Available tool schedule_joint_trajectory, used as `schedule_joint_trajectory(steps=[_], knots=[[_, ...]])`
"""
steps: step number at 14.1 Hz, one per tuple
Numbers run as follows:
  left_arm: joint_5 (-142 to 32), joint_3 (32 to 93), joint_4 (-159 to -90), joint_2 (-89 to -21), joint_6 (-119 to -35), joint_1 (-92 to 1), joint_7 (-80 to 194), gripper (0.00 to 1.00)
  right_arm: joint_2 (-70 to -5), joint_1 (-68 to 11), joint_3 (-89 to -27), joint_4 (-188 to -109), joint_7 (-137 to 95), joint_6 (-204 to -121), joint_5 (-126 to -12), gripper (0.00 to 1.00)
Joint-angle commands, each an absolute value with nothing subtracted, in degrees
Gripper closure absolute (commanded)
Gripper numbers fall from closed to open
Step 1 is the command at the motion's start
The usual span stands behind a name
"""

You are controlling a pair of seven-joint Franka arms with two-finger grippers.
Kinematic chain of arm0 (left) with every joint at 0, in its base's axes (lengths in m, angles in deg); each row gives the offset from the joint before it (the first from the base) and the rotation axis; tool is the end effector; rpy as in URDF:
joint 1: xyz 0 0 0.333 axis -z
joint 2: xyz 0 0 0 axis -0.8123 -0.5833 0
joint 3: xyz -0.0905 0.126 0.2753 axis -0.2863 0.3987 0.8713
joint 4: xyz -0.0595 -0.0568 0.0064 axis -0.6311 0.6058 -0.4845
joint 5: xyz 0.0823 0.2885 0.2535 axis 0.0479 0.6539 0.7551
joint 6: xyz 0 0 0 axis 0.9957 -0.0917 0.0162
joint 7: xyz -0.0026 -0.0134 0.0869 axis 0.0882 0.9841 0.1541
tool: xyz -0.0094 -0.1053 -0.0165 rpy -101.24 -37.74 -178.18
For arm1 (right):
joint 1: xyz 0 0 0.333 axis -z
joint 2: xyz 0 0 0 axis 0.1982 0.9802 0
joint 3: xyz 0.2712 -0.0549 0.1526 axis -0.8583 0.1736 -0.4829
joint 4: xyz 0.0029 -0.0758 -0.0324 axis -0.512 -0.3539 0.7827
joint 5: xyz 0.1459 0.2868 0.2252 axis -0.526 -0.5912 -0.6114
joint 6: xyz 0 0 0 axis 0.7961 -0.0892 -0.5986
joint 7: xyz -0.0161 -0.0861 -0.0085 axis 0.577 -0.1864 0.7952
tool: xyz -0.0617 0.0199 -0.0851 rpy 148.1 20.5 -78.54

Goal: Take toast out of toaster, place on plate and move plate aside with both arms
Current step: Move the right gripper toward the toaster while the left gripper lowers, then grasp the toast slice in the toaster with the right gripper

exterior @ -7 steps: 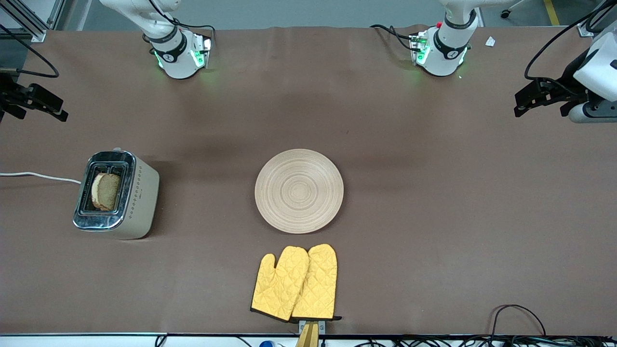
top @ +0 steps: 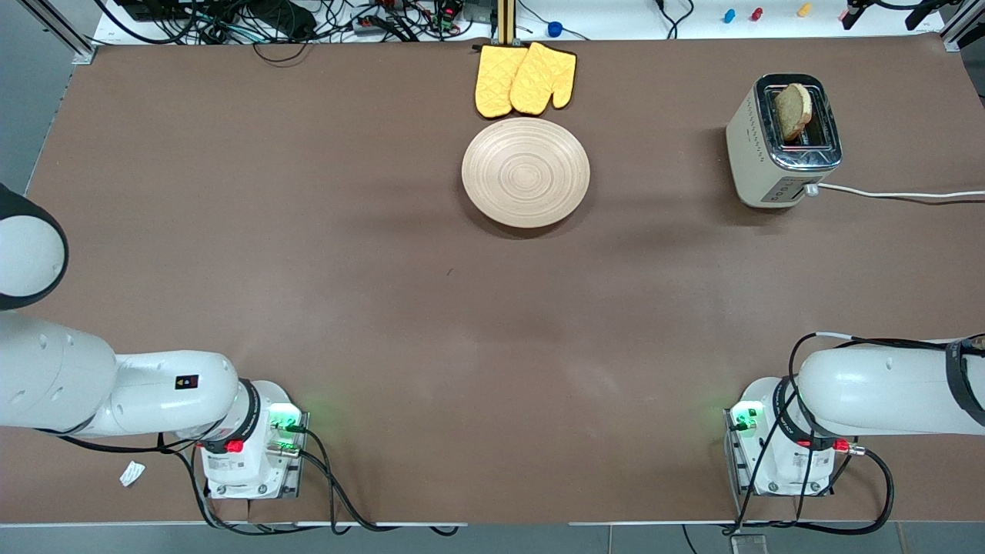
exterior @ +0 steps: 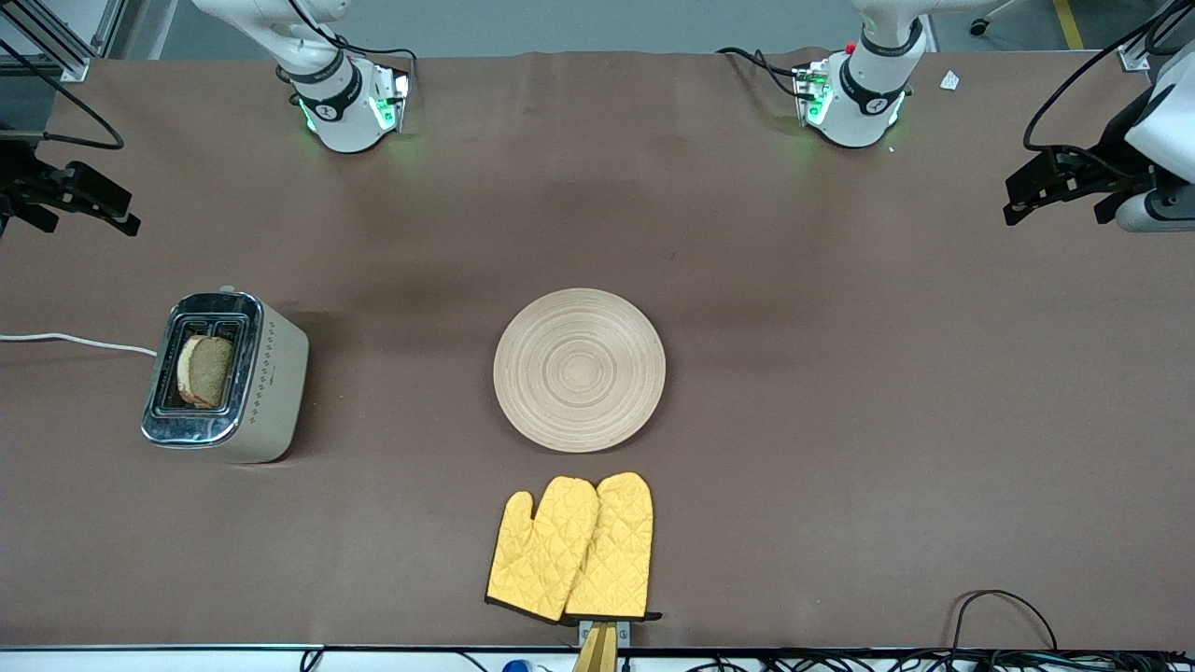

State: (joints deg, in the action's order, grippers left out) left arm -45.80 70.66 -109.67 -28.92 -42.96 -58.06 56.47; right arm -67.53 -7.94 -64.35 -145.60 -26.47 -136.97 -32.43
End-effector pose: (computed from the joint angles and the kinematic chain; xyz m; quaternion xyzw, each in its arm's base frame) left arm 0.5361 -0.0601 0.6635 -0.9999 0.0061 0.0071 0.0052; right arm 0.5181 -0.0222 0.6372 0.9997 -0.0253 0.0042 0.0005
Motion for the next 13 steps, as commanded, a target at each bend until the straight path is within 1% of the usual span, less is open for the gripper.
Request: schedule_joint_trajectory(steps=[1,4,5,10,13], knots=[[-45.0,71.26,-106.15,-32.03,-42.27,-58.45,54.73,0.0,-68.42,-8.09,-64.33,-145.62,-25.99,-138.07,-31.68,0.0],[-45.18,71.08,-106.14,-32.29,-42.35,-58.1,55.61,0.0,-66.41,-7.92,-64.24,-145.0,-26.08,-139.04,-31.68,0.0],[-45.26,71.08,-106.14,-32.38,-42.35,-58.1,55.61,0.0,-65.18,-7.83,-64.24,-145.18,-25.99,-140.52,-31.68,0.0],[-45.53,70.82,-106.14,-33.17,-42.44,-57.66,55.61,0.0,-55.52,-5.64,-64.06,-145.88,-25.99,-145.54,-31.85,0.0],[-46.05,70.29,-105.8,-35.97,-43.32,-57.48,55.44,0.0,-51.64,-3.97,-64.06,-148.5,-25.73,-151.76,-31.85,0.0]])
